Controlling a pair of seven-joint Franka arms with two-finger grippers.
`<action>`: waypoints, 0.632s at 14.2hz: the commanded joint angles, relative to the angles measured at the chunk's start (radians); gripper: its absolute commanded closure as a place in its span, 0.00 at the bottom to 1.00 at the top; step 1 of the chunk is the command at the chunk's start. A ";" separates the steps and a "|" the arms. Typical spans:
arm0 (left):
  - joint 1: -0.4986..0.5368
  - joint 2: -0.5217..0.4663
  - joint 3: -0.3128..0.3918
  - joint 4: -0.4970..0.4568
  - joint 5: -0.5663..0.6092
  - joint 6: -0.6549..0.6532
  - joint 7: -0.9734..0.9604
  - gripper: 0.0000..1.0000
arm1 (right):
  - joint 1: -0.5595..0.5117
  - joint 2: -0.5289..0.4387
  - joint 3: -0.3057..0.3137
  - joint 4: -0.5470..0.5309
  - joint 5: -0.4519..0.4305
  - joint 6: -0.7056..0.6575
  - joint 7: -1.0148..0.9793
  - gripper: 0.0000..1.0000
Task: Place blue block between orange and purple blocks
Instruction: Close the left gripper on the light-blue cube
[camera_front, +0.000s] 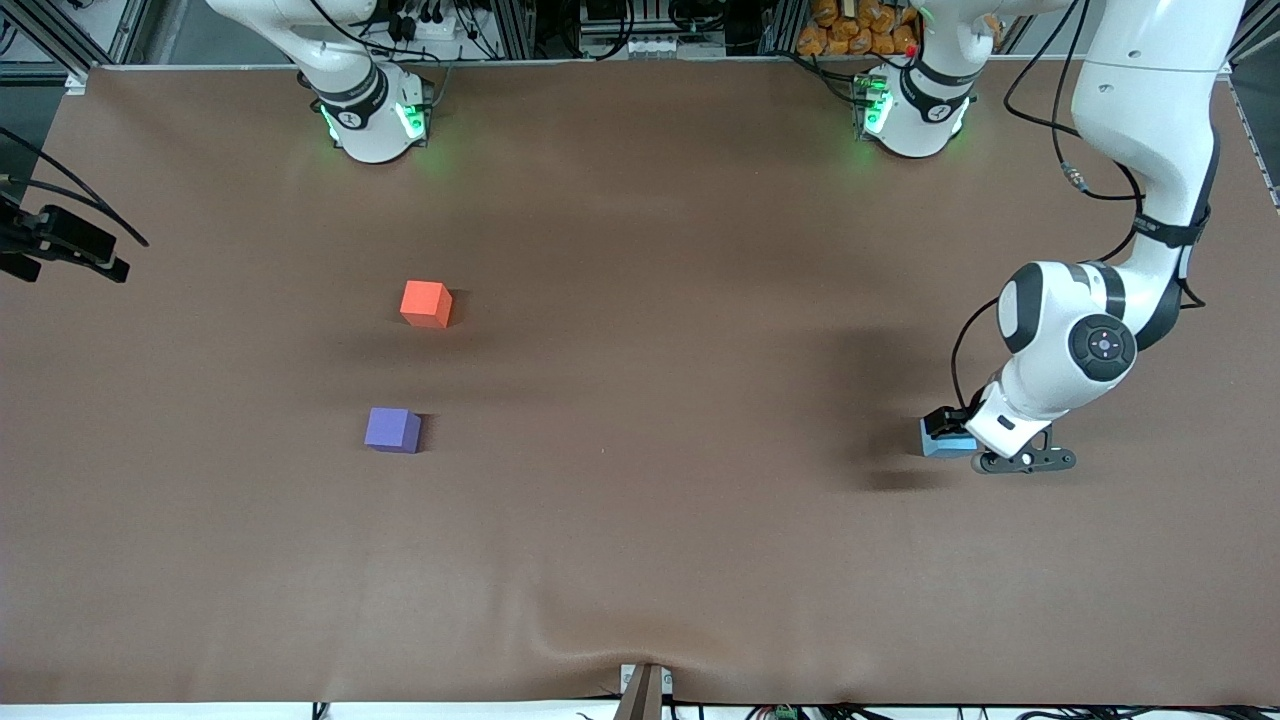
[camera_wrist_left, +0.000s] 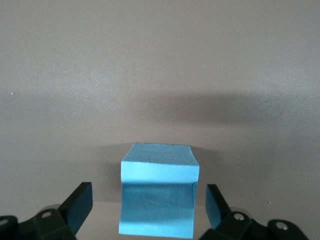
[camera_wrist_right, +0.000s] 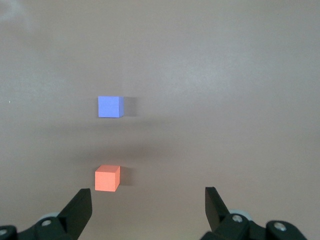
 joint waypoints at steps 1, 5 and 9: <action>-0.001 0.025 -0.003 0.025 0.010 0.008 0.007 0.00 | 0.012 0.029 0.000 0.028 -0.004 0.012 0.013 0.00; -0.007 0.047 -0.002 0.022 0.011 0.004 0.018 0.45 | 0.033 0.048 -0.002 0.032 -0.006 0.026 0.019 0.00; -0.041 0.033 -0.003 0.028 0.024 -0.017 0.013 1.00 | 0.043 0.054 -0.002 0.033 -0.007 0.026 0.019 0.00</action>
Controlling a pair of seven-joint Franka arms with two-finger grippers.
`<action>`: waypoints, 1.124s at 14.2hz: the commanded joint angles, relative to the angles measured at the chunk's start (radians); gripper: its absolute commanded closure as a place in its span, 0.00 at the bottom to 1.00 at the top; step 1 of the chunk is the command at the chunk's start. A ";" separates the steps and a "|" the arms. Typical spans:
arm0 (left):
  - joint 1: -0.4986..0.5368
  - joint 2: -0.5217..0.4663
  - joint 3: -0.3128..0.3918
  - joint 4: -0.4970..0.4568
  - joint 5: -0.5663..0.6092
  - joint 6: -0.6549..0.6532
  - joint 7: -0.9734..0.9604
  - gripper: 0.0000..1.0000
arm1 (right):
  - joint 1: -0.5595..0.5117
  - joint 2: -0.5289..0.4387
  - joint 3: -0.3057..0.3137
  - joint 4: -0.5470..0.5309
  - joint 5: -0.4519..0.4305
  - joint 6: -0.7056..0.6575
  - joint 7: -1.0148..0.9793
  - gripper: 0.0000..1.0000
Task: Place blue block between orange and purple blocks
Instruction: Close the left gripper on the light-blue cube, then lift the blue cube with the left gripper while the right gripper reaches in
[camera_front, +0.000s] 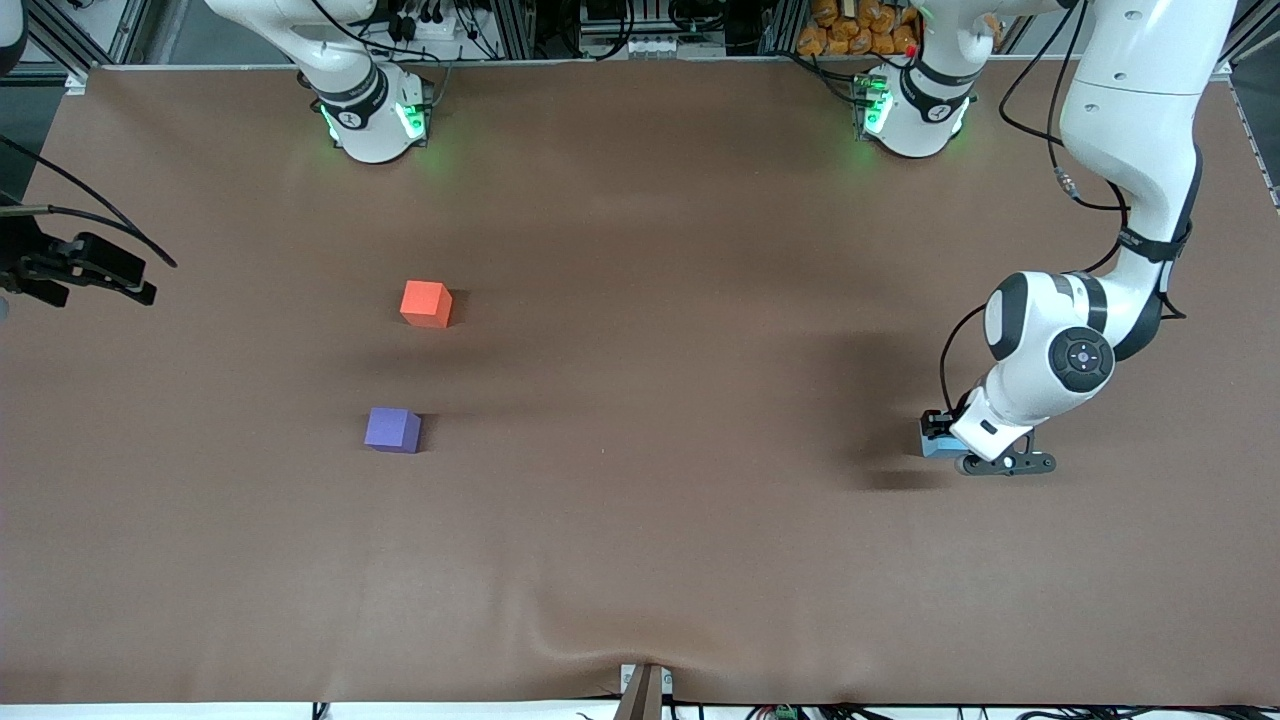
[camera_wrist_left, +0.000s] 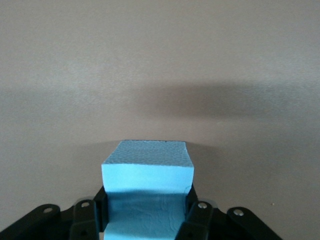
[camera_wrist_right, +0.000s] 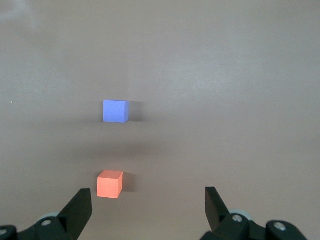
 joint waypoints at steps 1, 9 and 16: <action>-0.044 -0.005 0.002 0.033 0.017 -0.017 0.008 1.00 | 0.007 0.018 -0.003 0.036 -0.006 -0.008 0.018 0.00; -0.366 0.044 -0.007 0.348 -0.073 -0.223 -0.051 1.00 | 0.009 0.041 -0.003 0.045 -0.004 0.038 0.021 0.00; -0.580 0.182 0.002 0.532 -0.175 -0.244 -0.209 1.00 | 0.079 0.102 -0.003 0.045 -0.009 0.038 0.015 0.00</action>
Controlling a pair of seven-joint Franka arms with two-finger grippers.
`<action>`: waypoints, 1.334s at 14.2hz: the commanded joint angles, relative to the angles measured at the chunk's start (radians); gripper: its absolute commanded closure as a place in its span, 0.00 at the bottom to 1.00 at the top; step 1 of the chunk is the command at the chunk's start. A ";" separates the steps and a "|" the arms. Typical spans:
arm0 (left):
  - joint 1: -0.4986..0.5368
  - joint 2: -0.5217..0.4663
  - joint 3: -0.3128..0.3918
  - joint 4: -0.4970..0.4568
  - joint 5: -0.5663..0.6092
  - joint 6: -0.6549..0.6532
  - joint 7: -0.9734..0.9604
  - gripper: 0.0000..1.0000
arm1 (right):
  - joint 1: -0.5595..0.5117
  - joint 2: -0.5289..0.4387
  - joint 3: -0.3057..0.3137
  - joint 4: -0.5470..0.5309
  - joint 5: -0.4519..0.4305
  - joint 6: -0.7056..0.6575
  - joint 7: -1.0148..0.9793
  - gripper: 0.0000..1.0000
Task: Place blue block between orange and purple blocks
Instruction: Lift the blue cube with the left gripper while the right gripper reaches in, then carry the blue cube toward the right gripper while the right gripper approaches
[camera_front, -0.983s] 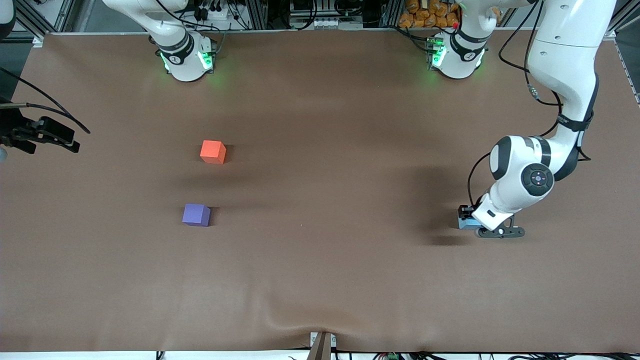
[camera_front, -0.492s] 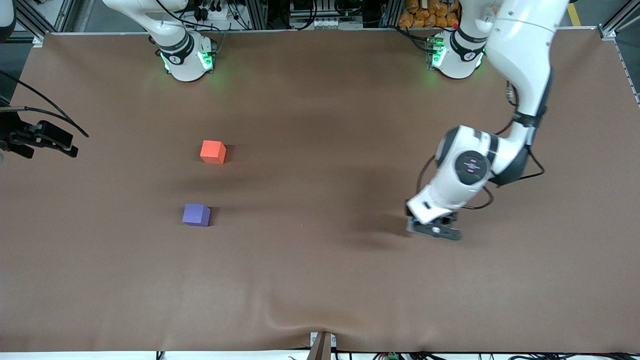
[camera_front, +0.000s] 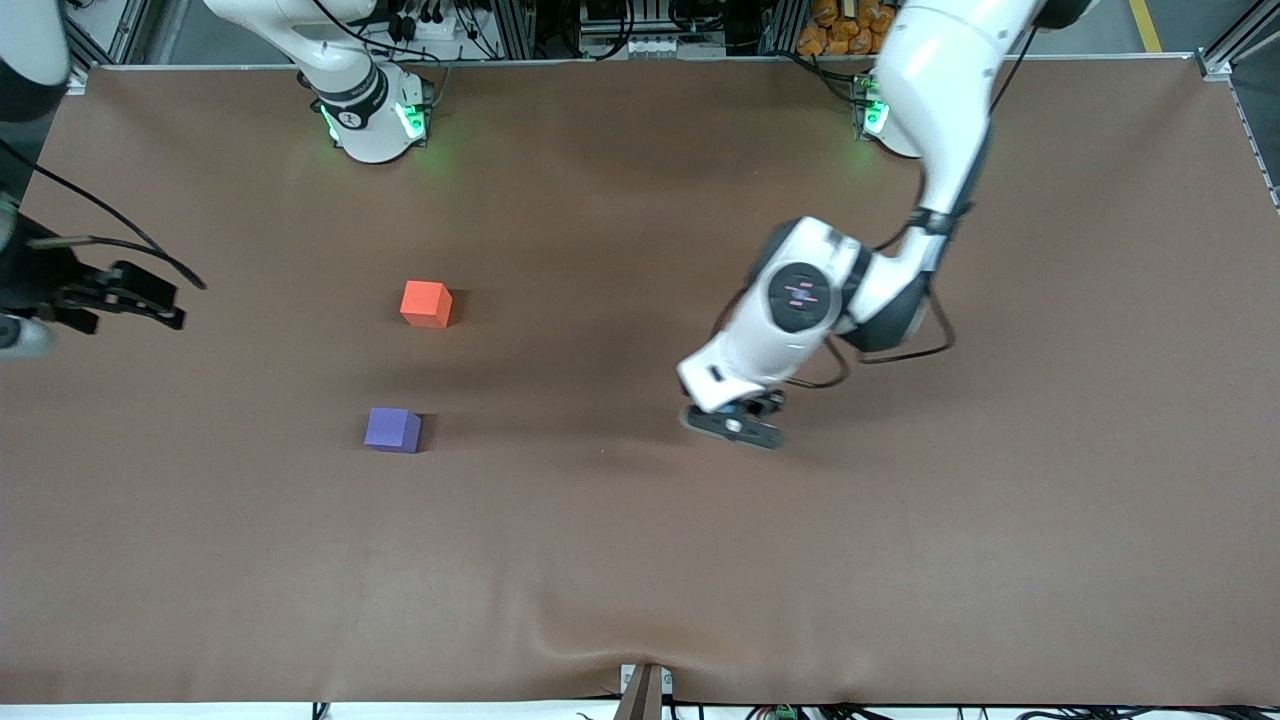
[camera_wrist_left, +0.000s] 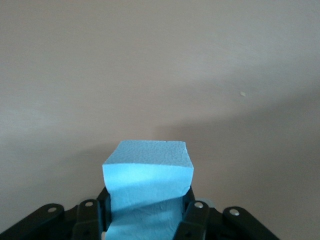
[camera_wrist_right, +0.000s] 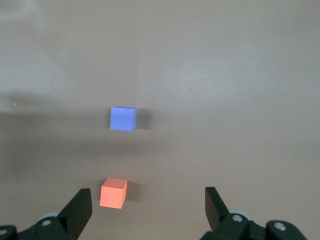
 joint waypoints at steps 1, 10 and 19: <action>-0.065 0.083 0.018 0.136 -0.024 -0.041 -0.069 1.00 | 0.025 0.047 -0.004 0.031 -0.007 -0.008 0.015 0.00; -0.162 0.170 0.018 0.230 -0.024 -0.058 -0.137 1.00 | 0.101 0.258 -0.004 0.031 -0.006 0.122 0.018 0.00; -0.216 0.242 0.021 0.229 -0.021 0.042 -0.129 1.00 | 0.201 0.427 -0.003 0.028 0.114 0.229 0.188 0.00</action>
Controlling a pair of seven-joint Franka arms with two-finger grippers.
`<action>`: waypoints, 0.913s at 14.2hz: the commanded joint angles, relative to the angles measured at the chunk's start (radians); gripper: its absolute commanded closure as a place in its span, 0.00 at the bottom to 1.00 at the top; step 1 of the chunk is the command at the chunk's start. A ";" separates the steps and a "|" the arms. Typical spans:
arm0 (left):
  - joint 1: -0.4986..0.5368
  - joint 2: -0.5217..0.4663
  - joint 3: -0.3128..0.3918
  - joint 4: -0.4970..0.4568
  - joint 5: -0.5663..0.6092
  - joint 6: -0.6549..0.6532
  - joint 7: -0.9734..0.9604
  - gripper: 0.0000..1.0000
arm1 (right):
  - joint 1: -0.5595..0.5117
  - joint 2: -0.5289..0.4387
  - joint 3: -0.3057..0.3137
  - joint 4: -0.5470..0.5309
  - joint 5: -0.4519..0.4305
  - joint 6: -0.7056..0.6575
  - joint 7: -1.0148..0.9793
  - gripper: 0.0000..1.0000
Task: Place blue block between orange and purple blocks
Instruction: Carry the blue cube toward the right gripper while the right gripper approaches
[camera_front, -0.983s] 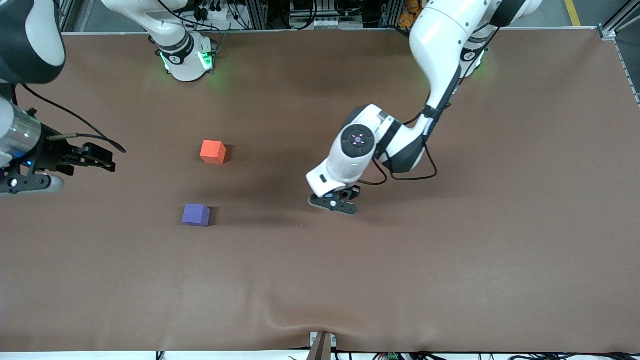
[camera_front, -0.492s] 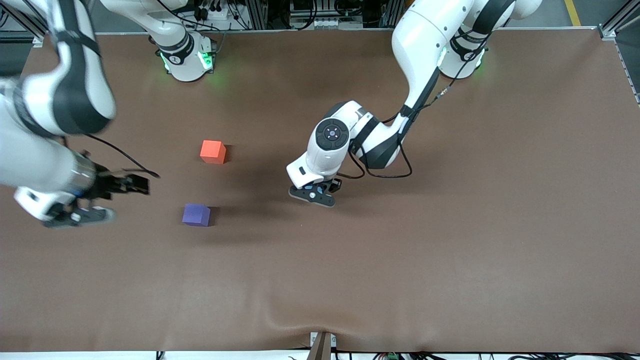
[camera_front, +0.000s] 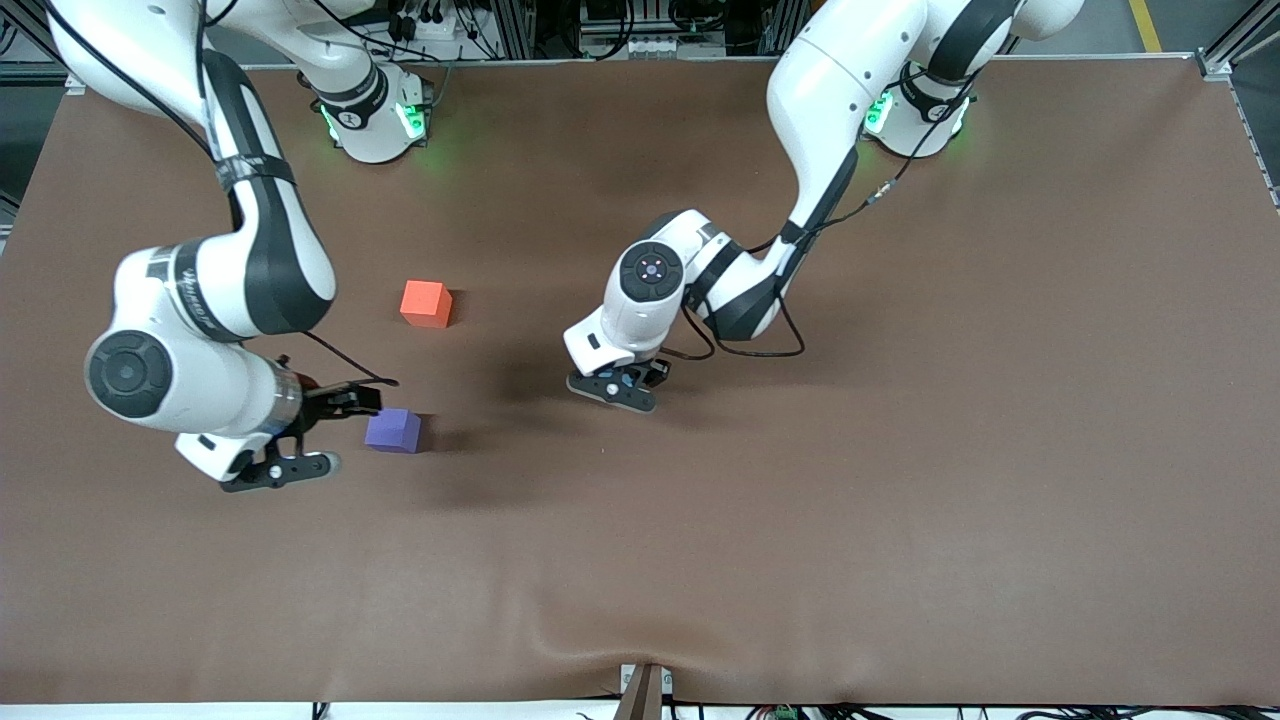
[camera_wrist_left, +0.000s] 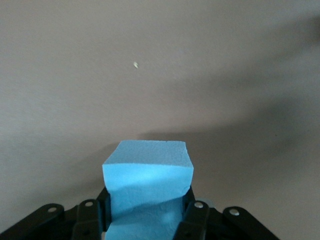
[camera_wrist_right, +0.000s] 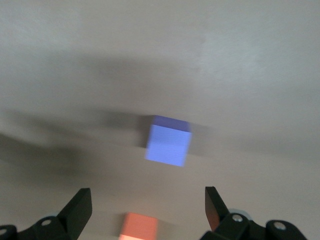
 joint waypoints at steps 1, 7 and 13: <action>-0.028 0.028 0.019 0.032 -0.017 0.004 0.007 1.00 | 0.034 0.079 -0.004 0.026 0.066 0.042 0.131 0.00; -0.038 0.027 0.018 0.033 -0.019 0.007 -0.042 0.00 | 0.074 0.126 -0.004 0.017 0.151 0.108 0.187 0.00; 0.001 -0.219 0.062 -0.004 0.062 -0.192 -0.076 0.00 | 0.193 0.128 -0.007 0.004 0.134 0.122 0.106 0.00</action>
